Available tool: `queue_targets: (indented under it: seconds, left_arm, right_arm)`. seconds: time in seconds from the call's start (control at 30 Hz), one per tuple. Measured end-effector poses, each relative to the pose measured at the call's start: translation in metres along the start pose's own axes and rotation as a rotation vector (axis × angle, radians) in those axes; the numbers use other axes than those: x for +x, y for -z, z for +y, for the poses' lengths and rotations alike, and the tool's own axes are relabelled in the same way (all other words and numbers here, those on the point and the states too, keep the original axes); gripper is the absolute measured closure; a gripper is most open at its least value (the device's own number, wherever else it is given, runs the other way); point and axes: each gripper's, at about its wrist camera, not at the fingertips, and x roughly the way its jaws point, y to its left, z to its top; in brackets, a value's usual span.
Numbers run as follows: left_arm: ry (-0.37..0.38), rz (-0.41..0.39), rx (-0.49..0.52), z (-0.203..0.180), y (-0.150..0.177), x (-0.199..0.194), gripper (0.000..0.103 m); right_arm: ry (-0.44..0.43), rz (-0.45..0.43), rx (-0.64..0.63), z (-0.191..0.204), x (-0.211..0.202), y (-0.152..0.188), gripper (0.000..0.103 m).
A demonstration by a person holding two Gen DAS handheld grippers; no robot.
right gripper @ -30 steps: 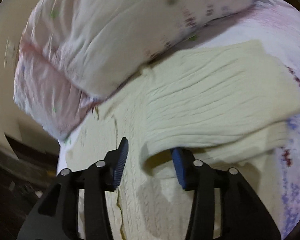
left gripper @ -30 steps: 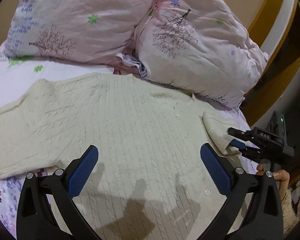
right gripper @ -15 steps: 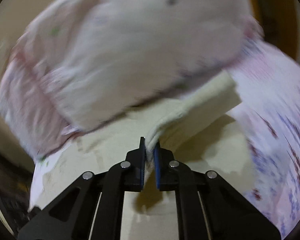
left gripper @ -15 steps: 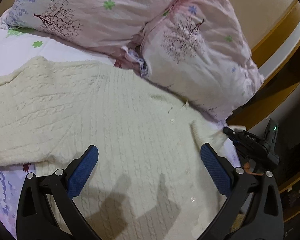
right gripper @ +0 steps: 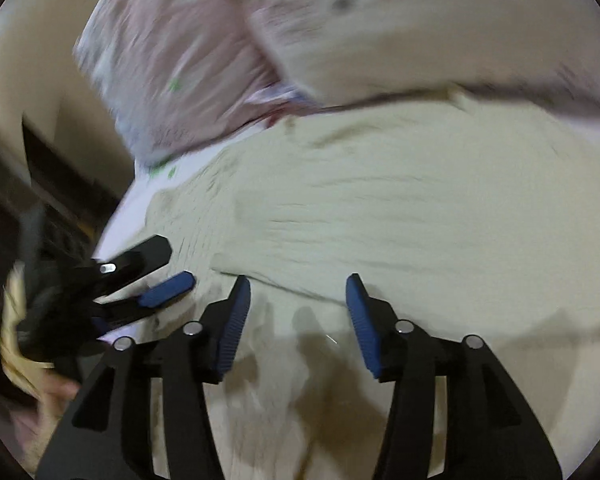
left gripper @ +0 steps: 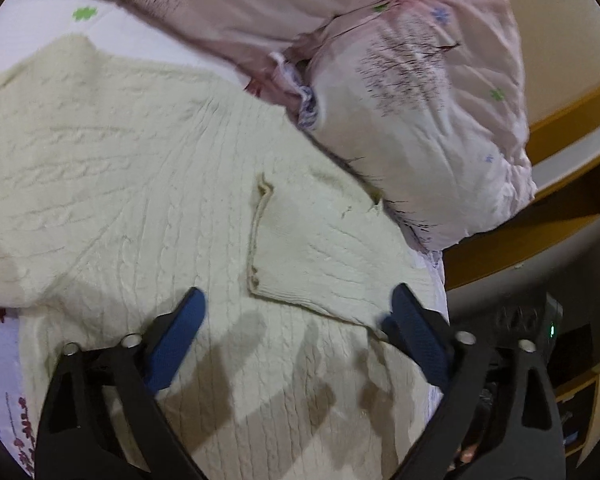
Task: Fold small clothes
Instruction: 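Grasp the other sleeve cuff with the left gripper and fold it across the body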
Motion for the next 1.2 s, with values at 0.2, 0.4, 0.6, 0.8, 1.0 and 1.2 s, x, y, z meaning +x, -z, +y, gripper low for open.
queue_targets:
  seconds: [0.2, 0.4, 0.6, 0.8, 1.0, 1.2]
  left_arm:
    - [-0.036, 0.034, -0.032, -0.004, -0.009, 0.018, 0.032]
    - [-0.046, 0.091, -0.049, -0.010, -0.015, 0.039, 0.056]
    - [-0.026, 0.119, 0.041, -0.026, -0.022, 0.055, 0.097]
    - [-0.049, -0.033, 0.105, -0.030, -0.046, 0.014, 0.098]
    - [-0.144, -0.052, 0.075, 0.001, -0.047, 0.004, 0.098]
    - [-0.188, 0.002, 0.072, 0.009, -0.035, 0.023, 0.097]
  right_arm:
    - [-0.019, -0.083, 0.294, -0.074, -0.052, 0.023, 0.052]
    - [-0.021, -0.149, 0.459, -0.118, -0.074, 0.037, 0.051]
    - [-0.040, -0.168, 0.556, -0.141, -0.069, 0.039, 0.052]
    - [0.006, -0.236, 0.564, -0.145, -0.073, 0.033, 0.052]
    - [0.108, -0.281, 0.545, -0.146, -0.066, 0.025, 0.091]
    - [0.301, -0.326, 0.497, -0.141, -0.067, 0.028, 0.096]
